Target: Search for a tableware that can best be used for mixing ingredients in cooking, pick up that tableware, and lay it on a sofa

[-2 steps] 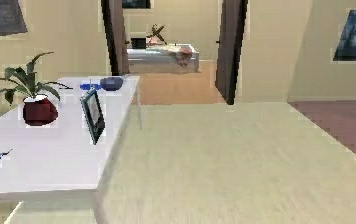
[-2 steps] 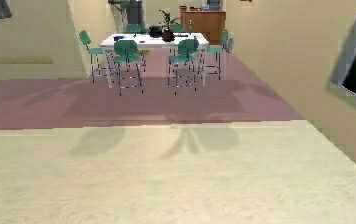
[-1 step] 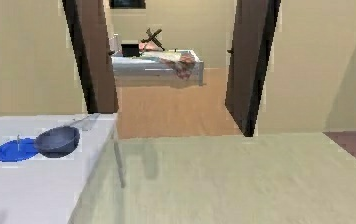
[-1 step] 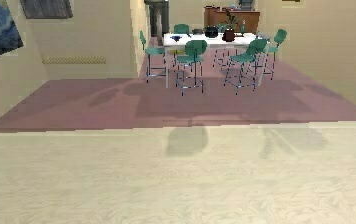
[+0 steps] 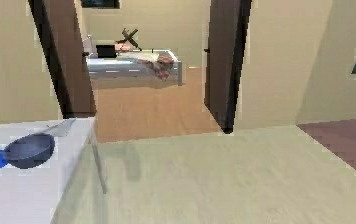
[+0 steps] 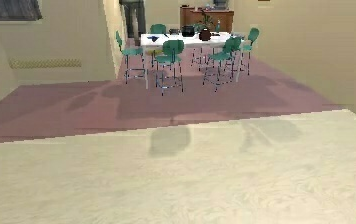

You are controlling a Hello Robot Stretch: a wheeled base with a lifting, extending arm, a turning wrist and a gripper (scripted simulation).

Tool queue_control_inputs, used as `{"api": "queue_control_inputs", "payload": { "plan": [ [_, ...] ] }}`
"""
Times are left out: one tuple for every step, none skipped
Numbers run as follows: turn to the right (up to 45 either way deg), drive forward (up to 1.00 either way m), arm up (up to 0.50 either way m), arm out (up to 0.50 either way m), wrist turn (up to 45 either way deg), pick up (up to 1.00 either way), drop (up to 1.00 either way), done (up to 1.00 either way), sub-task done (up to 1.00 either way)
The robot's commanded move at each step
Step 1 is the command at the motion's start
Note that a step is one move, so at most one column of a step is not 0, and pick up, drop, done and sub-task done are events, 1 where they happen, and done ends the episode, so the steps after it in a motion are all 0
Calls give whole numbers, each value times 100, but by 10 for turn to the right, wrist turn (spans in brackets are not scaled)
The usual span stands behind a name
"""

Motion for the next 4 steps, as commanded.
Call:
{"api": "queue_control_inputs", "payload": {
  "plan": [
    [0,40,0,0,0,0,0,0,0],
    [-450,0,0,0,0,0,0,0,0],
    [-450,0,0,0,0,0,0,0,0],
    [-450,0,0,0,0,0,0,0,0]
  ]
}}
